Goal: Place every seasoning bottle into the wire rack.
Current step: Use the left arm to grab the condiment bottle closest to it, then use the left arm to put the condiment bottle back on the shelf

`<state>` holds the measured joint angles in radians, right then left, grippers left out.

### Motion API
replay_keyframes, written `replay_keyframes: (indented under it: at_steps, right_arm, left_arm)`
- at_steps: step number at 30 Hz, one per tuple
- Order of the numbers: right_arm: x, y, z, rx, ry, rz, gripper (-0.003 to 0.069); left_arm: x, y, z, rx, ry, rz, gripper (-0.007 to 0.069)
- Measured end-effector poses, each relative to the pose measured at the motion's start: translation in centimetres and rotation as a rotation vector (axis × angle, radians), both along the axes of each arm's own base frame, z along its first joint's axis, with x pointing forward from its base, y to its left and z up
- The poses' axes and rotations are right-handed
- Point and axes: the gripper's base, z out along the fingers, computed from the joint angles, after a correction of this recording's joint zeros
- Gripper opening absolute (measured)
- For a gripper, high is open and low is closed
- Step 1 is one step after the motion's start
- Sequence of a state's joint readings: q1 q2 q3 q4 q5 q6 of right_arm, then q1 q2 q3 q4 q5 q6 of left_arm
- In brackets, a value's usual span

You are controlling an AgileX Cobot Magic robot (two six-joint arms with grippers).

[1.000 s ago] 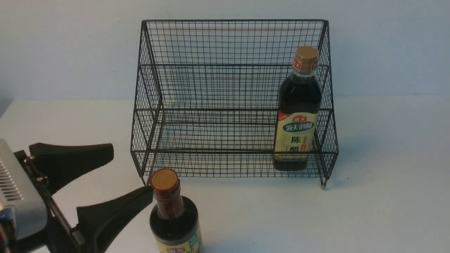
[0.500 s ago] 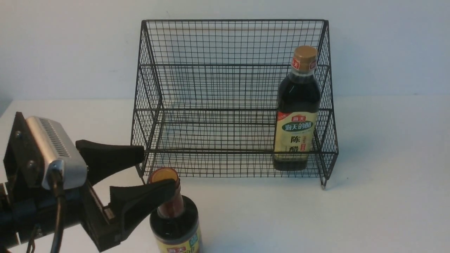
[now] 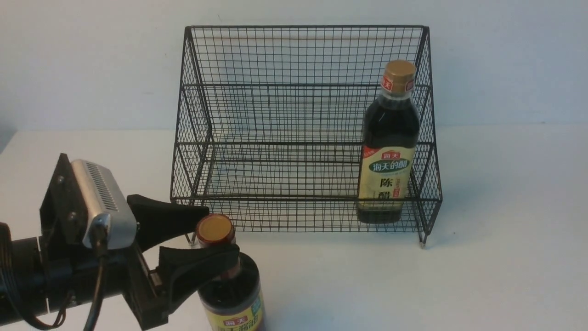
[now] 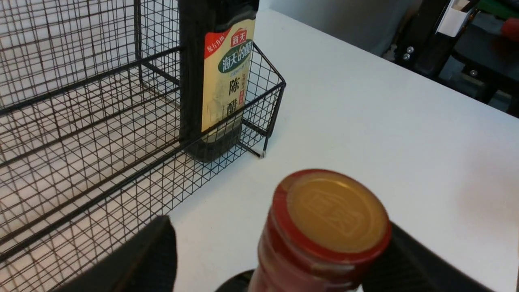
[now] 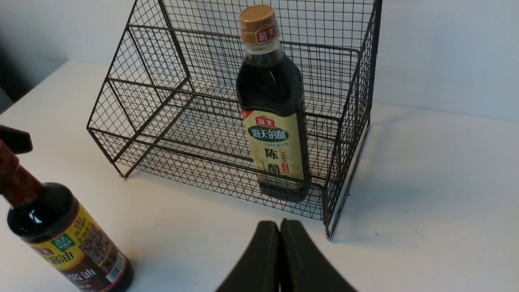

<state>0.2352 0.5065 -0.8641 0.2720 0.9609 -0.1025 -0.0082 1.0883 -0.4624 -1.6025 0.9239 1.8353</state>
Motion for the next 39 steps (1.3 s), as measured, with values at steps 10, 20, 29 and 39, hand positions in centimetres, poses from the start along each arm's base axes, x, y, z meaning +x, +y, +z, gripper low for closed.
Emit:
replay_keyframes:
  at_steps: [10,20,29,39]
  right_arm:
    - [0.0,0.0,0.0,-0.002,0.0,-0.001,-0.0015]
    - [0.0,0.0,0.0,-0.002,0.0,-0.001,-0.0015]
    - [0.0,-0.1,0.0,-0.007,-0.008,-0.006,-0.0015]
    - [0.1,-0.3,-0.1,-0.045,-0.004,-0.019,-0.0015]
  left_arm:
    - [-0.3,-0.1,0.8,0.038,-0.037,-0.048,0.0289]
    - [0.1,0.4,11.3,0.145,-0.073,-0.008,0.0289]
    - [4.6,1.0,14.8,-0.033,-0.189,0.188,0.0289]
    - [10.5,1.4,11.3,0.021,-0.276,0.245,0.0289]
